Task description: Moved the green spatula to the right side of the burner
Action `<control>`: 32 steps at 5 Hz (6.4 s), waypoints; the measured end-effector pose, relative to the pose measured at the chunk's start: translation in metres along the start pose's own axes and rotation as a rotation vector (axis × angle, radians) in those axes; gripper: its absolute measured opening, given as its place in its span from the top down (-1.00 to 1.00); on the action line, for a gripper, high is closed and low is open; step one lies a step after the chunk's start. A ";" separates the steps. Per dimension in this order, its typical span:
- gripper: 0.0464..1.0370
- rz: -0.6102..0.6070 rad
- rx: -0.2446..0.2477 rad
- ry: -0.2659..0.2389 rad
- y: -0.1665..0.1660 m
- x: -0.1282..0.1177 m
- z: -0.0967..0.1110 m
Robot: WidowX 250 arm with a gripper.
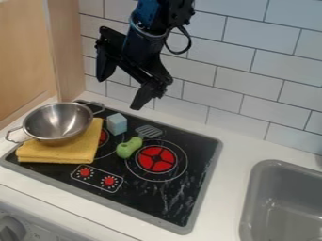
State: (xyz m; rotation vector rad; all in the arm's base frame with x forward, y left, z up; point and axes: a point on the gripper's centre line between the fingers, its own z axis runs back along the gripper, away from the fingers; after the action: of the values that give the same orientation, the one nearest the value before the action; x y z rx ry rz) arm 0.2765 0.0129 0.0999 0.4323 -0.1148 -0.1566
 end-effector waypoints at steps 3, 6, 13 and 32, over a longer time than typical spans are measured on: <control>-0.92 -0.010 -0.075 0.009 -0.016 -0.008 -0.020; -0.92 -0.003 -0.199 -0.016 -0.026 -0.002 -0.053; 0.30 0.056 -0.255 0.074 -0.040 -0.011 -0.087; -0.93 -0.065 -0.229 -0.077 -0.118 0.039 -0.009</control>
State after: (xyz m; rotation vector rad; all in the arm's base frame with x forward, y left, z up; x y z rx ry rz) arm 0.3014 -0.0963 0.0450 0.2018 -0.1565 -0.2477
